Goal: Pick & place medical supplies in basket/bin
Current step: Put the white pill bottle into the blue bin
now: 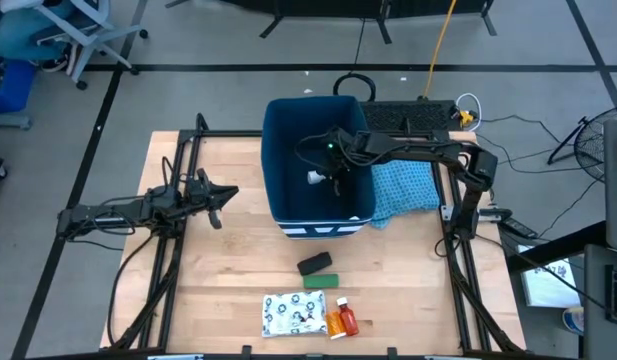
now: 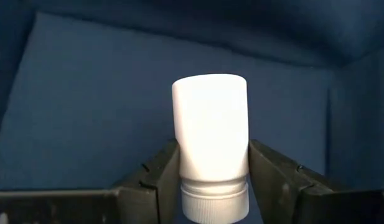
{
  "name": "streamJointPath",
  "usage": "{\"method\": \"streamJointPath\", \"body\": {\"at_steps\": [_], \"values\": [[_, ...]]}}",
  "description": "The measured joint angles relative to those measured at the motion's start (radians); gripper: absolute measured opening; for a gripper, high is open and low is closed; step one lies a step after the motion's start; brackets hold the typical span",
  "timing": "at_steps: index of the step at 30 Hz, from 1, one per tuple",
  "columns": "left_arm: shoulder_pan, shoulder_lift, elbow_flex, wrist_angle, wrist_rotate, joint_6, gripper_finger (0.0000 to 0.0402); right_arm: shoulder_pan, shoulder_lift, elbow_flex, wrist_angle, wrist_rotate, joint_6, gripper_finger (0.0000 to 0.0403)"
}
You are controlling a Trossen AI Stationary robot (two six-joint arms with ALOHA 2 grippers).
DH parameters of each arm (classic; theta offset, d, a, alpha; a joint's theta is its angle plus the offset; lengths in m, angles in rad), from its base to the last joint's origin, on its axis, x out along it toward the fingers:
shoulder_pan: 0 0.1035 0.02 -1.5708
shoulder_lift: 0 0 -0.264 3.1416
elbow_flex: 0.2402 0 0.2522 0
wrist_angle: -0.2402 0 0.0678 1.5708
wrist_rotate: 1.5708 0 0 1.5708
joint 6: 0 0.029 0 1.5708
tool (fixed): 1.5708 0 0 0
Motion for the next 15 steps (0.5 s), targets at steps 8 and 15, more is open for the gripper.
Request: {"method": "streamJointPath", "body": {"at_steps": [8, 15], "values": [[0.000, 0.000, 0.000, 0.009, -0.033, 0.004, 0.0035, 0.011, -0.101, 0.196, -0.097, 0.075, -0.013, 0.0153], [0.000, 0.001, 0.000, 0.018, -0.037, 0.012, 0.0035, 0.032, -0.077, 0.308, -0.071, 0.012, 0.018, 0.0153]]}}
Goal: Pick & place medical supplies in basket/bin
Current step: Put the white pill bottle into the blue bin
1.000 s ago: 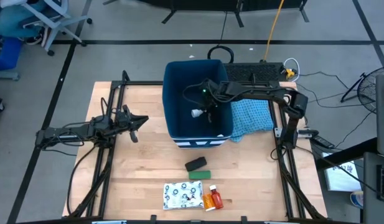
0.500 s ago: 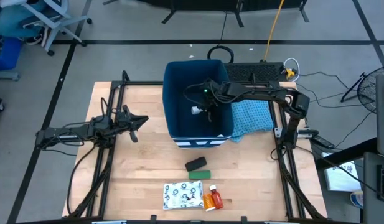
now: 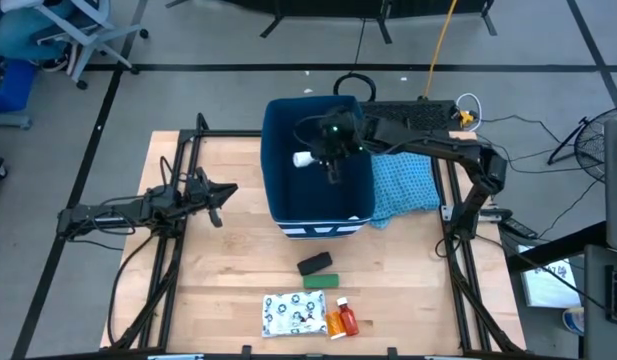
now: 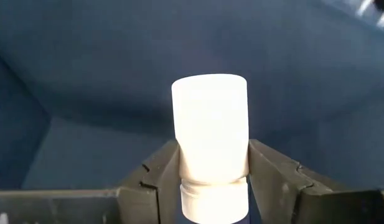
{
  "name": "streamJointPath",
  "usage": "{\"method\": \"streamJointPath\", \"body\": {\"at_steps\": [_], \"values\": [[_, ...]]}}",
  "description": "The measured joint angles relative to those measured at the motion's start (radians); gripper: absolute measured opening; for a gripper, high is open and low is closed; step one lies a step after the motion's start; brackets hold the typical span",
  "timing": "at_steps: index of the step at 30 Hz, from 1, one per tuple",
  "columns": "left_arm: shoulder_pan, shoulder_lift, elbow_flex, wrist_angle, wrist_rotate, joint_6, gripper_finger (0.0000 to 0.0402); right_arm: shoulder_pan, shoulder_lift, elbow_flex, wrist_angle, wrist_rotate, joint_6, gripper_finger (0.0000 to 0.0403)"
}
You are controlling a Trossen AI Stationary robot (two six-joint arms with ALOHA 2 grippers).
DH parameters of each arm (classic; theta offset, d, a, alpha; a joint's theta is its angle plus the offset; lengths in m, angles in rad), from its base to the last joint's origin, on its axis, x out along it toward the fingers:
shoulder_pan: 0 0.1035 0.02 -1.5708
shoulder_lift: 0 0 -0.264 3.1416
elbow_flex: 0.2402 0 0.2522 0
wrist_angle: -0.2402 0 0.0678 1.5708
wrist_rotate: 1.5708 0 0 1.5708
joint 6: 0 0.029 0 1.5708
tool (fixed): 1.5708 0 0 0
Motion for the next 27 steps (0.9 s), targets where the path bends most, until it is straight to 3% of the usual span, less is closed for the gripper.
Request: {"method": "streamJointPath", "body": {"at_steps": [5, 14, 21, 27], "values": [[0.000, 0.000, 0.000, 0.018, -0.014, 0.007, 0.0035, 0.036, 0.111, -0.003, 0.003, -0.013, 0.019, 0.0151], [0.000, 0.001, 0.000, 0.010, -0.013, 0.011, 0.0035, 0.048, 0.308, -0.081, -0.044, 0.067, 0.053, 0.0151], [0.000, 0.001, 0.000, 0.004, -0.013, -0.001, 0.0035, 0.049, 0.346, -0.162, -0.019, 0.063, 0.024, 0.0162], [0.000, 0.001, 0.000, 0.002, -0.013, -0.012, 0.0035, 0.043, 0.296, -0.176, 0.023, 0.066, 0.044, 0.0190]]}}
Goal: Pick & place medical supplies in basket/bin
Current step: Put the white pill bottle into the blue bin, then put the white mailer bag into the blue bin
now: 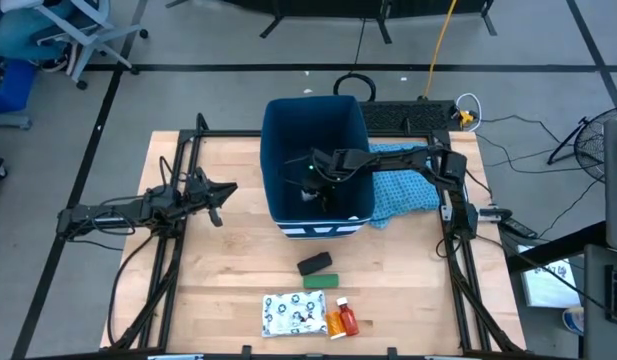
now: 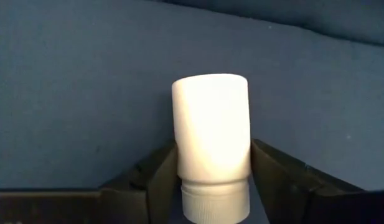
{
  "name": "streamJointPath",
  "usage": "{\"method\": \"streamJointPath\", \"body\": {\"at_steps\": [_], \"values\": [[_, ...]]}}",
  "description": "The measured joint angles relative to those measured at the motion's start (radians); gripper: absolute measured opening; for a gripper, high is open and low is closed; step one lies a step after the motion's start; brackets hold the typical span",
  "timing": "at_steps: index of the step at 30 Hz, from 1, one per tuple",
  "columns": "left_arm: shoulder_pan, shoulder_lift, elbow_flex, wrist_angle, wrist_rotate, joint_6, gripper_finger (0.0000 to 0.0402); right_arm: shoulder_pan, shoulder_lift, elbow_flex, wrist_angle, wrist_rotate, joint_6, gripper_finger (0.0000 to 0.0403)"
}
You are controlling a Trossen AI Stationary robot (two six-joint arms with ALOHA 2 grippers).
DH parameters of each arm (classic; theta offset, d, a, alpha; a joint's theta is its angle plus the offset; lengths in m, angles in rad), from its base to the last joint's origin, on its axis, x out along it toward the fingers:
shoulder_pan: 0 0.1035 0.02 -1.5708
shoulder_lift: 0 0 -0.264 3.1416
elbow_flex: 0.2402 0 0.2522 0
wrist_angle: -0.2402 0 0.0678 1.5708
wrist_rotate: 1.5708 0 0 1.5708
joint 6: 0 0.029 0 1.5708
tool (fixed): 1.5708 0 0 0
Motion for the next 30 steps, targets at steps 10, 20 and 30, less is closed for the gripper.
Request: {"method": "streamJointPath", "body": {"at_steps": [10, 20, 30], "values": [[0.000, 0.000, 0.000, -0.013, 0.001, 0.000, 0.0035, 0.000, -0.149, -0.003, 0.022, 0.059, 0.006, 0.0260], [0.000, 0.000, 0.000, -0.015, 0.001, 0.019, 0.0035, 0.009, -0.456, -0.003, -0.055, 0.128, 0.006, 0.0268], [0.000, 0.000, 0.000, -0.015, 0.000, 0.031, 0.0035, 0.010, -0.820, -0.032, -0.172, -0.063, 0.058, 0.0186]]}}
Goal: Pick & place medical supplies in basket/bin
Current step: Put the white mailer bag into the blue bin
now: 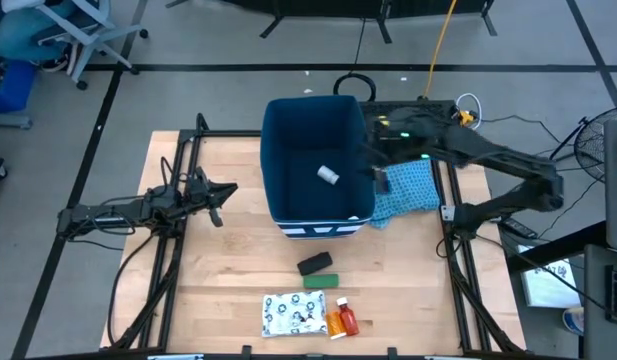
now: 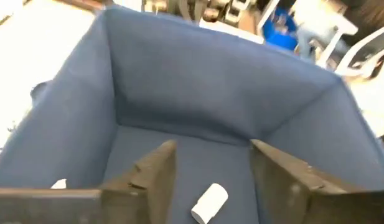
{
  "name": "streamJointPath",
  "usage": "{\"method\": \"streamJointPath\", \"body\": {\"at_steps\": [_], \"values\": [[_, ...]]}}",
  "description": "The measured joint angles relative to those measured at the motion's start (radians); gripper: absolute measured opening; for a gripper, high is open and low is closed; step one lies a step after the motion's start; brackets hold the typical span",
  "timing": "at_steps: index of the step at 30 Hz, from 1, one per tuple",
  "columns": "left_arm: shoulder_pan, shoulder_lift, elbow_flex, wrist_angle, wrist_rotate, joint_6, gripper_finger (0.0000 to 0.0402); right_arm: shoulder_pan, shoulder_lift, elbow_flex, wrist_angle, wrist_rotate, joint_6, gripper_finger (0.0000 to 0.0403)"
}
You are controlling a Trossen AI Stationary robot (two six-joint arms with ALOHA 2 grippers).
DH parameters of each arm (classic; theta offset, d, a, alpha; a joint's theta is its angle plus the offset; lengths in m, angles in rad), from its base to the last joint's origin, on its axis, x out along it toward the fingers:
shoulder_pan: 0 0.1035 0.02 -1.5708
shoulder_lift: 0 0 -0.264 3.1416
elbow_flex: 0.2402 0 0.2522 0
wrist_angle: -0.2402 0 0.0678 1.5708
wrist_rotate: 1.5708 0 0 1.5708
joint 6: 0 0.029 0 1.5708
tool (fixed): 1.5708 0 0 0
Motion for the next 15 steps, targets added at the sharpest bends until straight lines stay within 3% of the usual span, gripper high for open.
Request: {"method": "streamJointPath", "body": {"at_steps": [9, 15], "values": [[0.000, 0.000, 0.000, -0.010, 0.000, 0.000, 0.0035, 0.000, -0.341, -0.286, 0.089, -0.129, 0.043, 0.0015], [0.000, 0.000, 0.001, -0.012, 0.000, 0.000, 0.0035, -0.001, -0.554, -0.588, 0.283, -0.136, 0.162, 0.0011]]}}
